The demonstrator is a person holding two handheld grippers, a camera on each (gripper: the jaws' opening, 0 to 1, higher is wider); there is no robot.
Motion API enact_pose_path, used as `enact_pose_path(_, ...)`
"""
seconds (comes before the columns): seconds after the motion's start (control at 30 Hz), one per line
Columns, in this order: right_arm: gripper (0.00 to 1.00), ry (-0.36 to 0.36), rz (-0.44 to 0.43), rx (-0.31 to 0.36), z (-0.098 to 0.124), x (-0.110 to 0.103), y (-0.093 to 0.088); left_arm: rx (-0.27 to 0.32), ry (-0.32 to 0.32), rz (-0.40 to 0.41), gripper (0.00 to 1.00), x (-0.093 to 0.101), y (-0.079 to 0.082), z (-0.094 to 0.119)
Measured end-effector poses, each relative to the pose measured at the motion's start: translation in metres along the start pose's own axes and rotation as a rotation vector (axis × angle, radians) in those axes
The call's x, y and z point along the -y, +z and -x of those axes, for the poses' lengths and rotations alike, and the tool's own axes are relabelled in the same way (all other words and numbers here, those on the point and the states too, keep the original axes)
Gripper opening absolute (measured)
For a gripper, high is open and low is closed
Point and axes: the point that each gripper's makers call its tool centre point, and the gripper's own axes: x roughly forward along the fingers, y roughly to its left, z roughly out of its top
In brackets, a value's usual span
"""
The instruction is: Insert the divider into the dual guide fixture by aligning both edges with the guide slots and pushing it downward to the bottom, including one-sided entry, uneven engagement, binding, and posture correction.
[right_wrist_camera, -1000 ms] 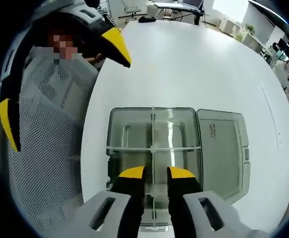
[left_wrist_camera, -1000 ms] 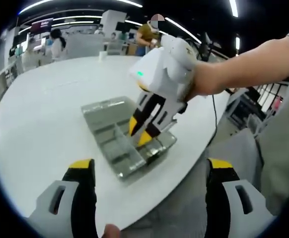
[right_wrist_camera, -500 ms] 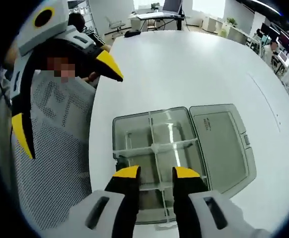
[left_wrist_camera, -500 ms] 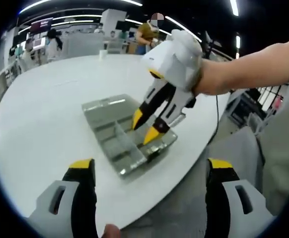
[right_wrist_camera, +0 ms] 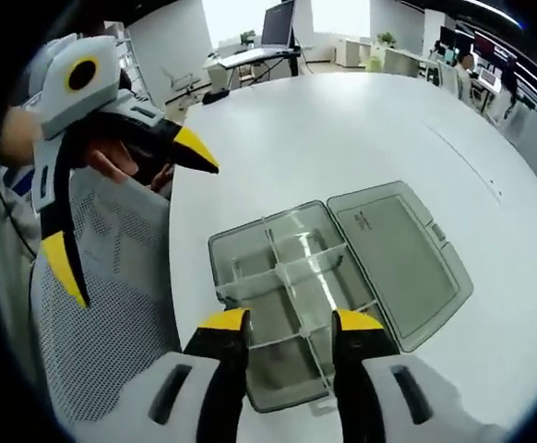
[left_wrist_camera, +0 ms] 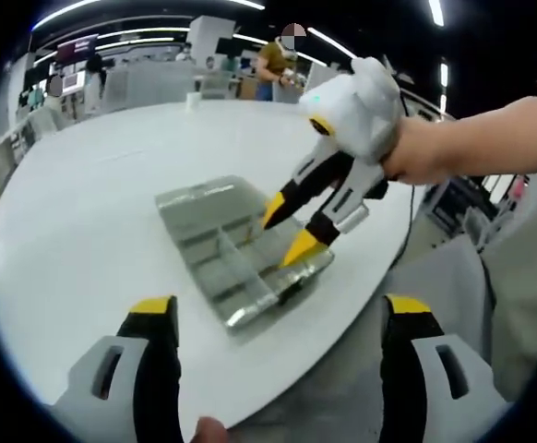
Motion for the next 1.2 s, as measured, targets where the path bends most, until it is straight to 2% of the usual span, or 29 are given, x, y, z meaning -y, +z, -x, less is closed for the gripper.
enact_pose_path(0.5,0.48,-0.073,-0.16,0.112,0.023,-0.002,-0.007,0.003,0.037,-0.013,0.89,-0.005,0.003,0.006)
enact_pose_path(0.7,0.59,-0.1,-0.206,0.159,0.032,-0.006,-0.008,0.004,0.053,-0.015,0.89,-0.006,0.002,0.009)
enact_pose_path(1.2,0.69,-0.155,-0.329,0.269,0.057,-0.016,-0.01,0.019,0.084,-0.008,0.89,-0.009,0.001,0.019)
